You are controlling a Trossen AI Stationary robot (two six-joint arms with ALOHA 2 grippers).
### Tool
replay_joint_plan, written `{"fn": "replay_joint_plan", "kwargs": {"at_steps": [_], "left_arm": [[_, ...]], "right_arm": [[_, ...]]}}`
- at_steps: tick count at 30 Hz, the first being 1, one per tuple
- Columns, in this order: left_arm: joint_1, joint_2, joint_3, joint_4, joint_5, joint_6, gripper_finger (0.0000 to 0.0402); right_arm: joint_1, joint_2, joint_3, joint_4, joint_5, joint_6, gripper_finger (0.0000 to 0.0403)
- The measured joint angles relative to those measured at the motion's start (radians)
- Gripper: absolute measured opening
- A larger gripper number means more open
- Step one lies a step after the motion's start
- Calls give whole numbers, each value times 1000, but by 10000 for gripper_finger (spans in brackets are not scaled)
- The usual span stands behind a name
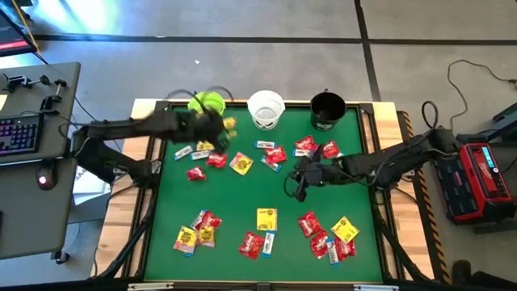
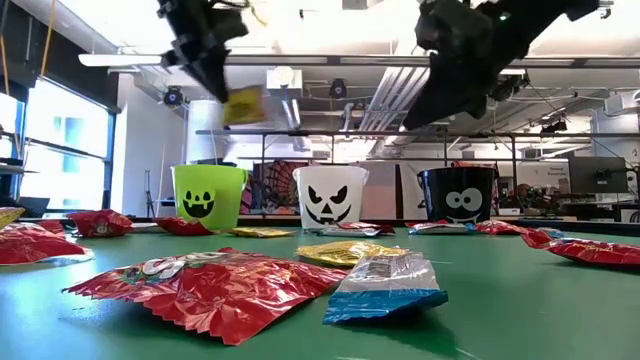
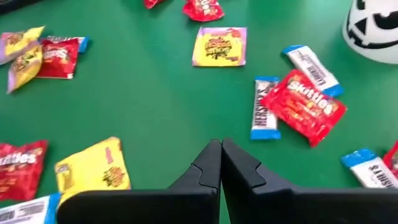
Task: Sort candy by brand, put in halloween buckets
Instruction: Put the yellow candy into the green bucket
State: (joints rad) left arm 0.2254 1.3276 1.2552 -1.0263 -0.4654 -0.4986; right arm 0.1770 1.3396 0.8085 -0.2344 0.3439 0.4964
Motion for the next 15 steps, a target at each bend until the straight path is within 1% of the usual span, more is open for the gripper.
{"fn": "replay_joint_plan", "kwargs": {"at_steps": [3,6,10,13,15], "left_arm": [[127,-21,10,-71,13,39,0],[260,-19,10,-79,20,166,0],[421,13,10,-68,99,319,0],[504,42,10,-29,143,435,0],[545,62,10,7,190,483,0]], "right_arm": [[-37,0,0,18,-19,-4,0],[-58,0,0,34,0,-2,0],[-87,0,0,74,12,64,0],[-101,0,0,112,16,81,0],[-106,0,0,123,39,91,0]]}}
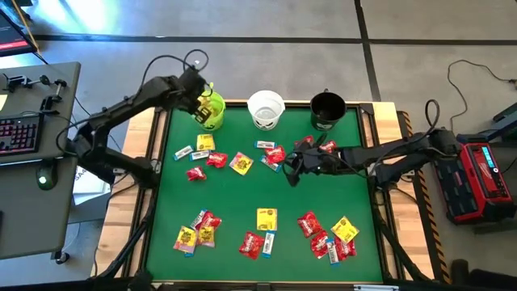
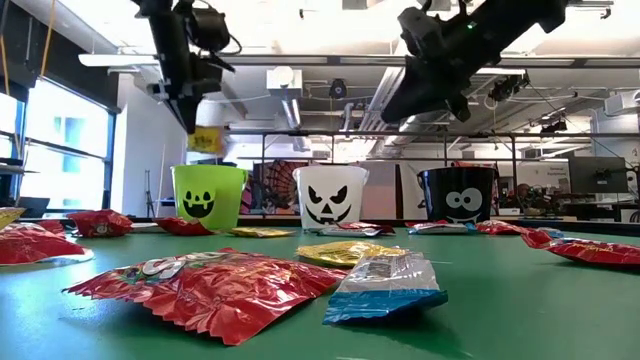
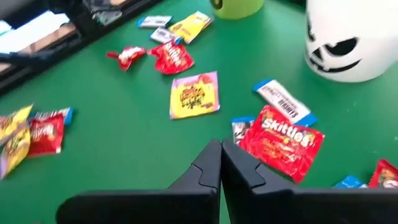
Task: Sort candy by brand, put in halloween buckets
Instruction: Put the yellow candy into the green bucket
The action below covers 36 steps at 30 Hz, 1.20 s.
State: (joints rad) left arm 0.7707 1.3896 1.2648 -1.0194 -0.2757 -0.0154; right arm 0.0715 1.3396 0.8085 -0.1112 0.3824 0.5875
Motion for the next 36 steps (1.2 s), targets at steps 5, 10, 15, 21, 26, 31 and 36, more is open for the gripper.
{"fn": "replay_joint_plan", "kwargs": {"at_steps": [5,10,15,21,26,31,36], "left_arm": [[59,52,0,12,50,49,0],[79,99,0,12,57,54,0],[87,164,0,32,57,70,0],[87,238,0,56,110,91,0],[87,278,0,61,136,106,0],[87,300,-1,85,141,109,2],[83,300,-1,96,160,125,23]], "right_arm": [[0,0,0,8,29,14,0],[0,0,0,4,29,-19,0],[0,0,0,-6,28,-39,0],[-6,0,0,-13,28,-46,0],[-6,0,0,-14,28,-45,0],[-6,0,0,-24,28,-46,0],[-6,0,0,-27,27,-46,0]]}}
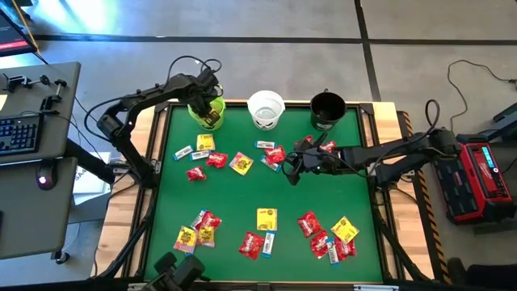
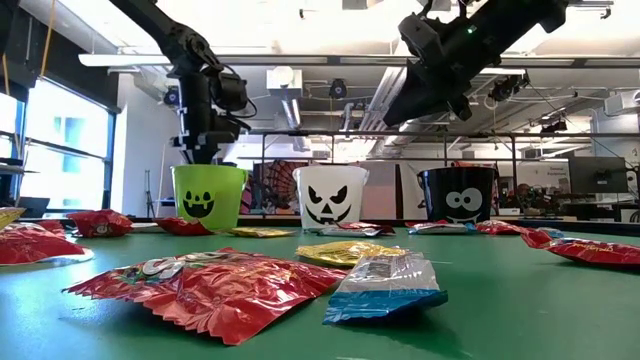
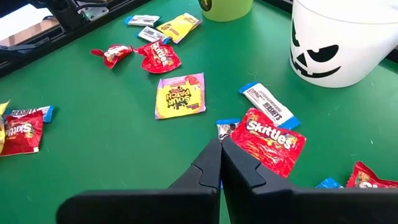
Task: Sort candy by brand, put in halloween buckets
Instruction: Put the yellow candy into the green bucket
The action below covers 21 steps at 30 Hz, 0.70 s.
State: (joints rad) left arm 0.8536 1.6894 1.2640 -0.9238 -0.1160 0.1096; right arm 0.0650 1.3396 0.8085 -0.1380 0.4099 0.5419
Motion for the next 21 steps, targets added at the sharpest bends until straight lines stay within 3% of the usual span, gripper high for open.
{"fn": "replay_joint_plan", "kwargs": {"at_steps": [13,21], "left_arm": [[-7,-26,0,5,2,-21,114],[-11,-115,0,11,-1,-20,88]], "right_arm": [[0,0,0,0,-2,0,0],[-26,0,0,0,-78,0,0]]}}
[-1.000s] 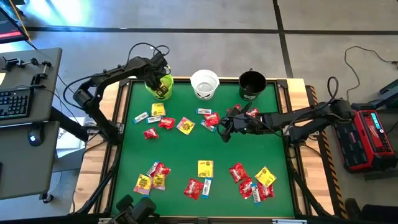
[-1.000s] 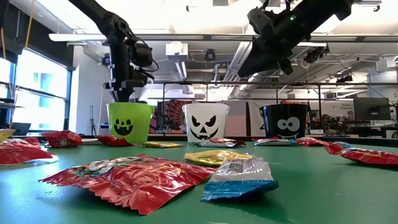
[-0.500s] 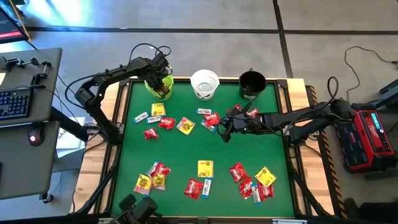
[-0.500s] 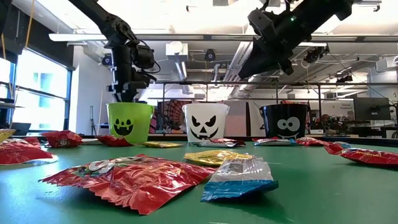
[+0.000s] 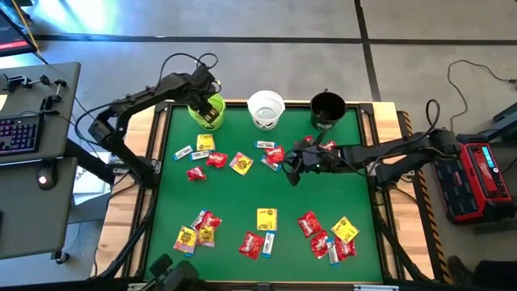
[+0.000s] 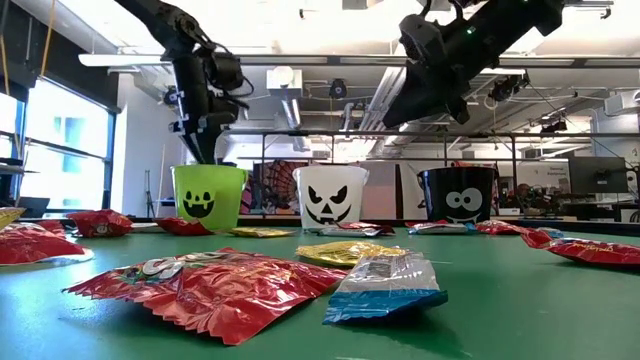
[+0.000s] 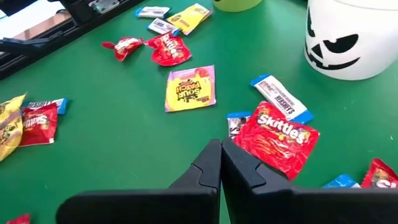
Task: Sort candy by brand, put in halloween buckets
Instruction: Put the yellow candy into the green bucket
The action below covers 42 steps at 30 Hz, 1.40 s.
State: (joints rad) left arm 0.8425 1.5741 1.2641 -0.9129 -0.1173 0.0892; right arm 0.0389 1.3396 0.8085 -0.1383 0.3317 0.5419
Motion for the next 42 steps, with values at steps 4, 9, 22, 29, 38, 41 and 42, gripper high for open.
{"fn": "replay_joint_plan", "kwargs": {"at_steps": [4,9,22,29,38,41,42], "left_arm": [[-4,-66,0,1,0,2,48],[-34,-156,0,1,3,18,4],[-183,-323,0,-76,243,-47,2],[-373,-354,0,-94,266,45,1],[-671,-372,0,-151,277,-25,0],[-775,-373,0,-197,277,-94,0],[-810,-373,0,-209,277,-119,0]], "right_arm": [[-13,0,0,0,1,0,0],[-18,0,0,0,-22,11,0],[-18,3,0,-20,-108,7,0],[-27,3,0,-110,-187,-28,0],[7,4,0,-134,-183,-45,0],[10,4,0,-134,-183,-45,0],[10,4,0,-134,-183,-45,0]]}}
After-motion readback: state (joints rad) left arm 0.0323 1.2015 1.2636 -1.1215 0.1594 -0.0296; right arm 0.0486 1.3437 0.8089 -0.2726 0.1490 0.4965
